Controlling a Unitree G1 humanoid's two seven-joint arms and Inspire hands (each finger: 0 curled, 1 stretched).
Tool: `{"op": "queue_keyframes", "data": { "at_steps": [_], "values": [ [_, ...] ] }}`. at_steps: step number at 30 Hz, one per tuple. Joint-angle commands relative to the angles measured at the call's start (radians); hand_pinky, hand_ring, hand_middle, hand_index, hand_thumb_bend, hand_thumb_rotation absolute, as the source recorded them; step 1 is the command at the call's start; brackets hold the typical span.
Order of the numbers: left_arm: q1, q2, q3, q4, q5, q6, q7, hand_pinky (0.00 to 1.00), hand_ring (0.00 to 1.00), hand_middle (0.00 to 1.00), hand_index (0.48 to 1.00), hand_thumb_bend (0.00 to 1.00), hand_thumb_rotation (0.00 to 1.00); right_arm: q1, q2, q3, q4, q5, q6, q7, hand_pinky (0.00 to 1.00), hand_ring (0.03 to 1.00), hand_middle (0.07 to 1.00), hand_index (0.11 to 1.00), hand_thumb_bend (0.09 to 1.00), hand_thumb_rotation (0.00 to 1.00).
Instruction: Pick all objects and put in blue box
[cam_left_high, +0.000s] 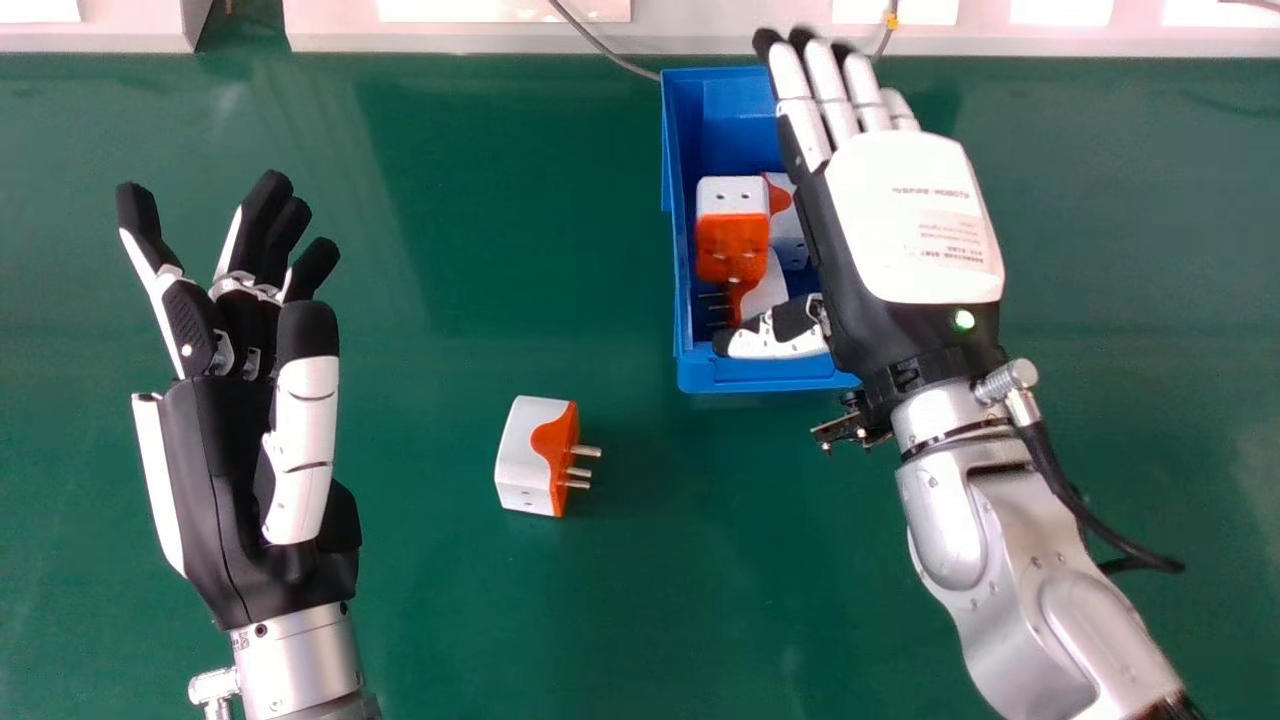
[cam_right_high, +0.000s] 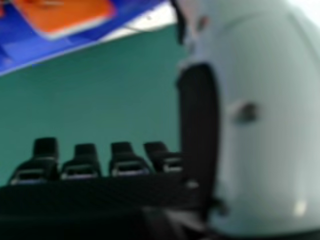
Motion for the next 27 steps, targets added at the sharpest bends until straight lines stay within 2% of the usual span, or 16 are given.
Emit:
{"op": "queue_keyframes", "data": {
  "at_steps": [1,5,7,9,11,13,15,16,20,21,24,27],
  "values": [
    [0.001,-0.049,-0.004,-0.020,0.010,-0.019,-0.001,0.86,0.89,0.87,0.866,0.68,0.61,0.025,-0.003,-0.007,-0.081,-0.030,0.023,0.008,0.81,1.000,1.000,0.976,0.910,0.04],
    [0.003,-0.050,-0.005,-0.019,0.012,-0.021,0.000,0.86,0.88,0.87,0.865,0.68,0.60,0.080,-0.005,-0.005,-0.168,-0.041,0.031,0.025,0.76,1.000,1.000,0.951,0.906,0.04],
    [0.003,-0.052,-0.004,-0.021,0.017,-0.020,0.005,0.85,0.88,0.87,0.865,0.68,0.60,0.114,-0.017,0.005,-0.220,-0.042,0.010,0.046,0.66,0.927,0.977,0.883,0.914,0.07],
    [0.004,-0.054,-0.003,-0.024,0.023,-0.017,0.012,0.85,0.88,0.87,0.863,0.68,0.61,0.154,-0.040,0.019,-0.280,-0.034,-0.020,0.098,0.60,0.826,0.896,0.824,0.908,0.11],
    [0.003,-0.053,-0.004,-0.026,0.025,-0.014,0.015,0.84,0.88,0.88,0.863,0.68,0.61,0.192,-0.063,0.035,-0.338,-0.029,-0.041,0.168,0.59,0.777,0.842,0.801,0.868,0.14],
    [0.006,-0.053,-0.006,-0.033,0.029,-0.006,0.020,0.84,0.88,0.88,0.863,0.68,0.61,0.230,-0.074,0.058,-0.383,-0.030,-0.059,0.221,0.58,0.765,0.830,0.796,0.869,0.15],
    [0.006,-0.053,-0.005,-0.036,0.037,-0.003,0.026,0.84,0.88,0.87,0.864,0.68,0.62,0.250,-0.073,0.076,-0.410,-0.032,-0.065,0.267,0.55,0.708,0.771,0.756,0.892,0.16],
    [0.006,-0.052,-0.006,-0.037,0.040,-0.002,0.029,0.84,0.88,0.87,0.864,0.68,0.62,0.254,-0.071,0.082,-0.418,-0.030,-0.067,0.291,0.55,0.708,0.771,0.756,0.892,0.16],
    [0.002,-0.053,-0.006,-0.031,0.041,-0.008,0.030,0.84,0.88,0.87,0.865,0.68,0.62,0.240,-0.078,0.119,-0.431,-0.023,-0.089,0.416,0.54,0.670,0.744,0.744,0.879,0.15],
    [0.002,-0.053,-0.007,-0.032,0.040,-0.007,0.029,0.84,0.88,0.88,0.866,0.68,0.62,0.233,-0.081,0.129,-0.435,-0.018,-0.089,0.468,0.55,0.661,0.735,0.744,0.876,0.14],
    [0.006,-0.054,-0.013,-0.041,0.021,-0.001,0.022,0.85,0.89,0.87,0.865,0.68,0.61,0.211,-0.073,0.160,-0.428,-0.012,-0.077,0.597,0.55,0.638,0.710,0.740,0.869,0.14],
    [0.004,-0.051,-0.013,-0.035,0.015,-0.008,0.016,0.86,0.89,0.88,0.867,0.68,0.60,0.184,-0.049,0.184,-0.375,-0.016,-0.078,0.643,0.54,0.626,0.693,0.735,0.886,0.12]
  ]
}}
